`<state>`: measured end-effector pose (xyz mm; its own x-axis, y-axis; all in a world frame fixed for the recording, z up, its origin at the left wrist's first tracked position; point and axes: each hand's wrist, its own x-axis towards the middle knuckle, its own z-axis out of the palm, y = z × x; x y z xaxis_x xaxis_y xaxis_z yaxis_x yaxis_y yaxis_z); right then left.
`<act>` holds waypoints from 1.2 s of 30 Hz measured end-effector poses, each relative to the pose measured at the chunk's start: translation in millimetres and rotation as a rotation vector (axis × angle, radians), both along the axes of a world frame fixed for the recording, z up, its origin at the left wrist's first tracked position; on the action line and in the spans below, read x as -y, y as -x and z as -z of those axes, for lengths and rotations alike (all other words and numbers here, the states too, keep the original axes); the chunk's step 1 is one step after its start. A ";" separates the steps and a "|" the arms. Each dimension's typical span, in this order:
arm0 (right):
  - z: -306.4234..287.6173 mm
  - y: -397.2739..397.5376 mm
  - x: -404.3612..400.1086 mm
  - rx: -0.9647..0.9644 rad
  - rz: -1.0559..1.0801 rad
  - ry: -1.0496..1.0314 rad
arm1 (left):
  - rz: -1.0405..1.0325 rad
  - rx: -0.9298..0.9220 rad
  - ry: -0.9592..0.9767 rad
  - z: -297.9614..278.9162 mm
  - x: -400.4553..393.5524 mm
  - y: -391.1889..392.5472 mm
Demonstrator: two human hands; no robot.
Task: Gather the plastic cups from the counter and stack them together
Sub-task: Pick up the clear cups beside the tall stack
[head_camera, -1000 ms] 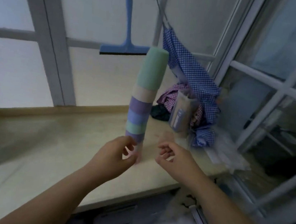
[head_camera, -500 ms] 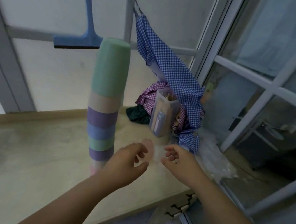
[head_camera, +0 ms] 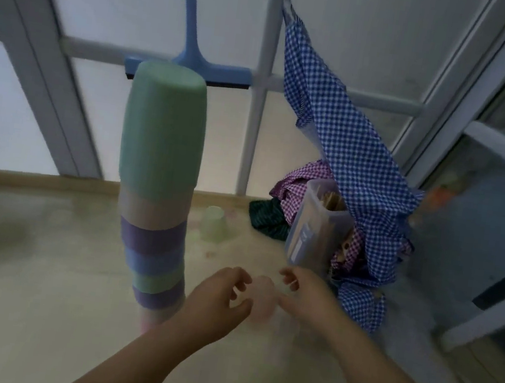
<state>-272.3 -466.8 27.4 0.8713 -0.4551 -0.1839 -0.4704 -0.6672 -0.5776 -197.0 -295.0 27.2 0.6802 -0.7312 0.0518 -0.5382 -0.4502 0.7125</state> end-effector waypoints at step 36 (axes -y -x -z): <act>14.3 -112.9 61.8 -0.050 -0.194 -0.161 | -0.661 -0.165 0.060 55.8 88.9 -88.6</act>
<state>-159.4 -528.6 13.1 0.9272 -0.2420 -0.2858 -0.3736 -0.6488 -0.6629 -108.4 -383.9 -28.6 0.9853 -0.1589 -0.0632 -0.0464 -0.6043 0.7954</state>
